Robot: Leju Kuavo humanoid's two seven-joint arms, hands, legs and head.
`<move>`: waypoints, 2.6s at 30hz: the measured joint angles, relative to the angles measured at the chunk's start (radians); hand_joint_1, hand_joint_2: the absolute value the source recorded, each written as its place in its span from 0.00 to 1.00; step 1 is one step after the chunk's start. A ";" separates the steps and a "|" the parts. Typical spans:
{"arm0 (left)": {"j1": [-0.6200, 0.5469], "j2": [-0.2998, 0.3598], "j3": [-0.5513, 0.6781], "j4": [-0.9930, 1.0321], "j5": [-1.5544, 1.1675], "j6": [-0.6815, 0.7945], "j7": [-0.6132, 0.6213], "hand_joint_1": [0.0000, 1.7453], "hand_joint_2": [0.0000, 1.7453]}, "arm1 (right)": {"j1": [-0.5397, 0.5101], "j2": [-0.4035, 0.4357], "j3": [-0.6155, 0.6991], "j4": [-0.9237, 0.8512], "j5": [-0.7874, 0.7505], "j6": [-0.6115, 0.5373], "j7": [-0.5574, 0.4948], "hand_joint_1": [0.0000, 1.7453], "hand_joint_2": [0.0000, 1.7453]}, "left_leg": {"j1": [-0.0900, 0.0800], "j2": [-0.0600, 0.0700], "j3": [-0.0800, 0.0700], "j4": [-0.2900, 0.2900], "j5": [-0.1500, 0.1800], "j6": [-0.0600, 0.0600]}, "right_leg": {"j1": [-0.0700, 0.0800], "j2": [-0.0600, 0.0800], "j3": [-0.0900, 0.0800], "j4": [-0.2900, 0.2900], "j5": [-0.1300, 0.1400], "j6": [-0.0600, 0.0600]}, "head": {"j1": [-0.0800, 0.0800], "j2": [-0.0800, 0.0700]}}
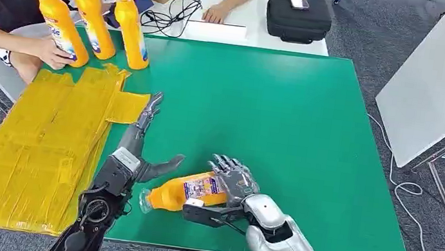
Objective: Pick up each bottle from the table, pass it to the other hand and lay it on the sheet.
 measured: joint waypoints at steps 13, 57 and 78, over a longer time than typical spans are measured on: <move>-0.024 -0.002 -0.017 0.018 0.009 -0.004 0.000 0.00 1.00 | -0.073 -0.002 0.032 0.106 -0.034 0.055 -0.007 1.00 1.00 | 0.000 0.001 0.003 0.000 0.000 0.000 | 0.000 0.000 0.003 0.000 0.000 0.000 | 0.000 0.000; 0.023 0.056 0.027 -0.137 0.492 -0.067 0.066 0.00 1.00 | 0.373 0.026 -0.476 -0.411 -1.027 -0.546 -0.533 1.00 1.00 | 0.000 -0.001 0.002 0.000 -0.001 0.000 | 0.000 -0.001 0.002 0.000 0.000 0.000 | 0.000 0.000; -0.091 0.059 -0.148 -0.136 0.451 -0.199 0.105 0.00 1.00 | 0.244 0.089 -0.349 -0.332 -1.042 -0.445 -0.644 1.00 1.00 | 0.000 -0.001 0.002 0.000 0.000 0.000 | 0.000 -0.001 0.002 0.000 0.000 0.000 | 0.000 0.000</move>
